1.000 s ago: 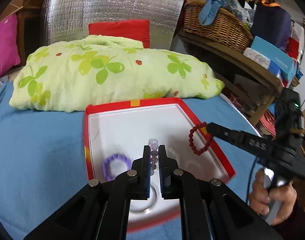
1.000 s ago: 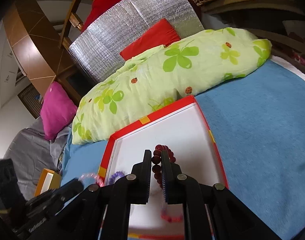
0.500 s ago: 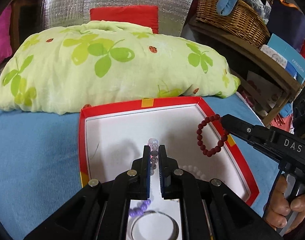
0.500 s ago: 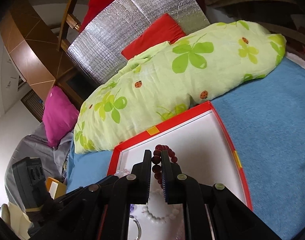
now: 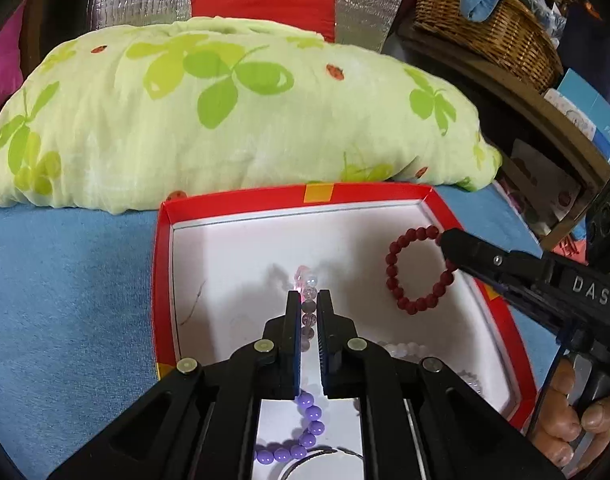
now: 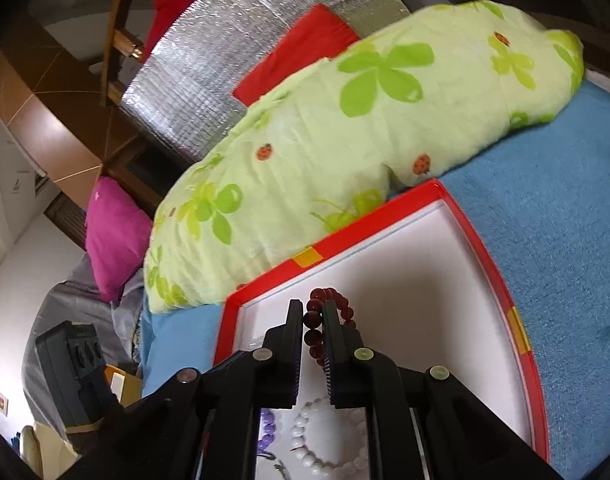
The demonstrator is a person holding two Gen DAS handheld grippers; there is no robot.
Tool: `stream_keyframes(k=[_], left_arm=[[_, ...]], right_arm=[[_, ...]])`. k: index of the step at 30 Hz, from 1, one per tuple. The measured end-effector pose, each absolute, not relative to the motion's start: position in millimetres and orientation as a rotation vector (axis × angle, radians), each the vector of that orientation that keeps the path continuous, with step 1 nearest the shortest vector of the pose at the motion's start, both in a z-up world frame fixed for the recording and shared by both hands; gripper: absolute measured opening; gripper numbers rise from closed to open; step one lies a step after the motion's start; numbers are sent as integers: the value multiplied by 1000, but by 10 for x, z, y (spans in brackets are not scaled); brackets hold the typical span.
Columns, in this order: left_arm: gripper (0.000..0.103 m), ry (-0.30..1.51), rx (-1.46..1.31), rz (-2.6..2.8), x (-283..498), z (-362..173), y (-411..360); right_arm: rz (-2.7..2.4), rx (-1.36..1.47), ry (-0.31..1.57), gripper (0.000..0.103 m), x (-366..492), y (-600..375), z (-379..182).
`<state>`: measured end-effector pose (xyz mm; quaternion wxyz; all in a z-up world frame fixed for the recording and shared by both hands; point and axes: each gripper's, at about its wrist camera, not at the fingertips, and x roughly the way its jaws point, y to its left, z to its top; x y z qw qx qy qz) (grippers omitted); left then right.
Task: Organize jewelry
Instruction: 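Carry both bracelets into the red box and open both tools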
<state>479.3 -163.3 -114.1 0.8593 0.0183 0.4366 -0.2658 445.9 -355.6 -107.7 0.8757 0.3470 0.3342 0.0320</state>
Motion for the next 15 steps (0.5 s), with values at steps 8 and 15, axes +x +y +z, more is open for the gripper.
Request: stream_keyframes(k=[8, 15], left_arm=[[12, 914, 61, -518, 4815, -1165, -1653], [30, 887, 95, -487, 4727, -1075, -1615]], right_arm=[[-20, 750, 716, 14, 4454, -3699, -1156], [-51, 768, 720, 26, 4354, -3785, -1114]])
